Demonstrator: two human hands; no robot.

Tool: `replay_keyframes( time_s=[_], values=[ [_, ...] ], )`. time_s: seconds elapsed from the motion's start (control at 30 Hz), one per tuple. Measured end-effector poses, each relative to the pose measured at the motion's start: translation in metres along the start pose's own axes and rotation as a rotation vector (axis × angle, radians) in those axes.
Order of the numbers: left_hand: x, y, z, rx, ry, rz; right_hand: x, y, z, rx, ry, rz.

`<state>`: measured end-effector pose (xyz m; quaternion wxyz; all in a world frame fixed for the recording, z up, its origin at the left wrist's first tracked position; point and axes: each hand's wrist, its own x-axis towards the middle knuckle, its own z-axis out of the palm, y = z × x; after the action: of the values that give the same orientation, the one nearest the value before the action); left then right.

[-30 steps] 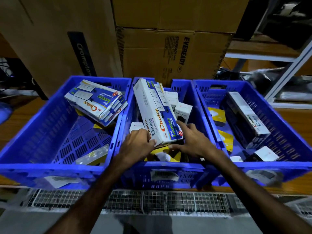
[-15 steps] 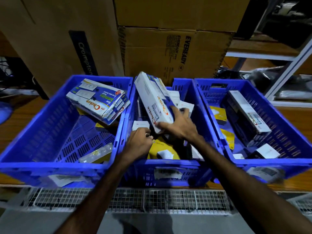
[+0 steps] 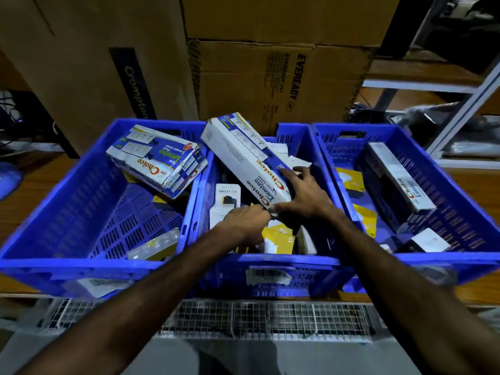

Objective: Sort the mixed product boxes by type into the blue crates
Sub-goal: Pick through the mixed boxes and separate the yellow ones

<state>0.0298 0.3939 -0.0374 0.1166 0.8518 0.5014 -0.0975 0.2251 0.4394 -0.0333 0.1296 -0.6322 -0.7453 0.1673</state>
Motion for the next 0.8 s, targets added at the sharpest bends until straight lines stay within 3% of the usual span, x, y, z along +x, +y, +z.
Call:
replay_keyframes(
  time_s=[0.13,0.27,0.5,0.67,0.8],
  values=[
    [0.01,0.018,0.007,0.189,-0.021,0.096,-0.005,-0.003,-0.002,-0.023,0.111,-0.052],
    [0.017,0.016,0.012,0.155,-0.076,0.137,-0.016,-0.013,0.008,0.071,0.187,0.107],
    [0.037,0.007,0.02,0.048,-0.203,0.088,-0.012,0.014,0.02,0.176,-0.172,0.336],
    [0.041,0.001,0.025,-0.021,-0.278,0.07,0.006,0.019,0.031,0.273,-0.18,0.518],
    [0.038,-0.009,0.027,-0.09,-0.296,0.048,0.015,0.027,0.041,0.448,-0.231,0.524]
  ],
)
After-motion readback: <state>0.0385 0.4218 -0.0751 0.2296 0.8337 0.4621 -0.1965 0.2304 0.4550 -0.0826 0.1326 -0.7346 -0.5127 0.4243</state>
